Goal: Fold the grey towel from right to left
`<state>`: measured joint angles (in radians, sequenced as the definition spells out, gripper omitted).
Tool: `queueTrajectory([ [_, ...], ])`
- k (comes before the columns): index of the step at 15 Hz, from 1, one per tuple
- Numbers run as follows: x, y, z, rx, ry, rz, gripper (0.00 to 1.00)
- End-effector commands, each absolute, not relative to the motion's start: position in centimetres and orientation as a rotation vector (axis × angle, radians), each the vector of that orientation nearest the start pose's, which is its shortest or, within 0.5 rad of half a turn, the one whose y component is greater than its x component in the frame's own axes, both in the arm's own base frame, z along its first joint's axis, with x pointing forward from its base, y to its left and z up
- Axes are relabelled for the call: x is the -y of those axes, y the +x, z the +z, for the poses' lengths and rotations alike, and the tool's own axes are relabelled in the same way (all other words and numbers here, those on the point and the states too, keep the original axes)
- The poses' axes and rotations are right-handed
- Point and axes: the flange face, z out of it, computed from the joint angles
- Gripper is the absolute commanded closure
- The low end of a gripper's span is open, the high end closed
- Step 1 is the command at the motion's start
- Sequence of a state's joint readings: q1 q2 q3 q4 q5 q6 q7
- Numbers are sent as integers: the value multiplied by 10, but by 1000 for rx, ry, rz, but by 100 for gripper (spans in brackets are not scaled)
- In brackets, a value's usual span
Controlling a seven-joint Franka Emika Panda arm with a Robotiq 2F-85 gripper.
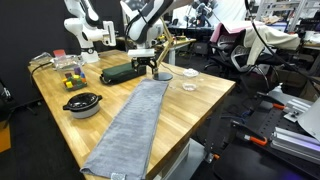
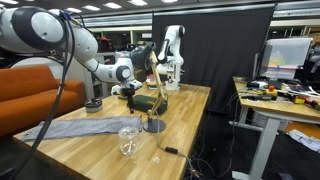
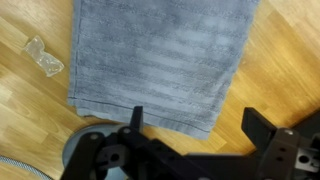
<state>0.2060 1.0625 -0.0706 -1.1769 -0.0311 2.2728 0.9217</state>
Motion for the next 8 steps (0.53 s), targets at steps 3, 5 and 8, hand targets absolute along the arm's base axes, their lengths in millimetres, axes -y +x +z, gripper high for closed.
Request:
queueTrajectory([
  [3,-124,768,131,-1093,-3004,-98,0],
  [5,-129,770,126,-1077,-3023,-96,0],
  [8,-129,774,122,-1084,-3043,-97,0],
])
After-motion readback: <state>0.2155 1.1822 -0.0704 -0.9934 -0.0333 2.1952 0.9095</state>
